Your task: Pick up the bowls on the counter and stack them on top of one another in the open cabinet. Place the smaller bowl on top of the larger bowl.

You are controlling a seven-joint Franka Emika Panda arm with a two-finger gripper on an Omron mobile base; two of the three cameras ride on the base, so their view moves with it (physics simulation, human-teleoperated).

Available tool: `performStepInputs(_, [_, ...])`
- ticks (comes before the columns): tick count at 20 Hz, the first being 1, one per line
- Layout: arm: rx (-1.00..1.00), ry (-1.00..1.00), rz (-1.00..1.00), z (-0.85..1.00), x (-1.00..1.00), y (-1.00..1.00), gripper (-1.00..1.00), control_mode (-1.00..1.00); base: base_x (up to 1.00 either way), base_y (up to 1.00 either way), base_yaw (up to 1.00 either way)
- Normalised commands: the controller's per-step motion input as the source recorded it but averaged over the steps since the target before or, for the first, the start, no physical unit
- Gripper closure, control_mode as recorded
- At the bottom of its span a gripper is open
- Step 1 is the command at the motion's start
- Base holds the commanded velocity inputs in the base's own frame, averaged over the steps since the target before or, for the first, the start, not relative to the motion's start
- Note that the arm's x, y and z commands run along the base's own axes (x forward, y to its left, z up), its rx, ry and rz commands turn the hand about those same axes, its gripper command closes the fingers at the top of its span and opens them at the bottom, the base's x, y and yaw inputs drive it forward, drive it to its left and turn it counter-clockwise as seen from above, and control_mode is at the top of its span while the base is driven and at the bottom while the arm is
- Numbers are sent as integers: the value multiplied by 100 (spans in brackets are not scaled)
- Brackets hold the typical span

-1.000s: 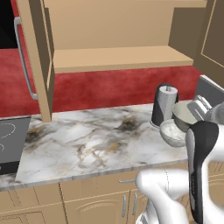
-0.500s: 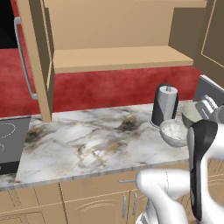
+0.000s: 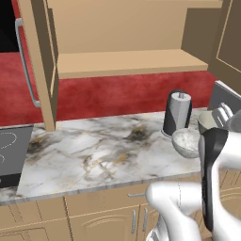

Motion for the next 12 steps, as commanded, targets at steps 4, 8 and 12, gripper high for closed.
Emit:
performStepInputs(4, [2, -6, -8, -31, 18, -5, 100, -100, 0, 0, 0])
performStepInputs(8, [1, -4, -8, -30, 16, -10, 100, -100, 0, 0, 0])
performStepInputs(12, [0, -4, -7, -30, 10, -8, 100, -100, 0, 0, 0])
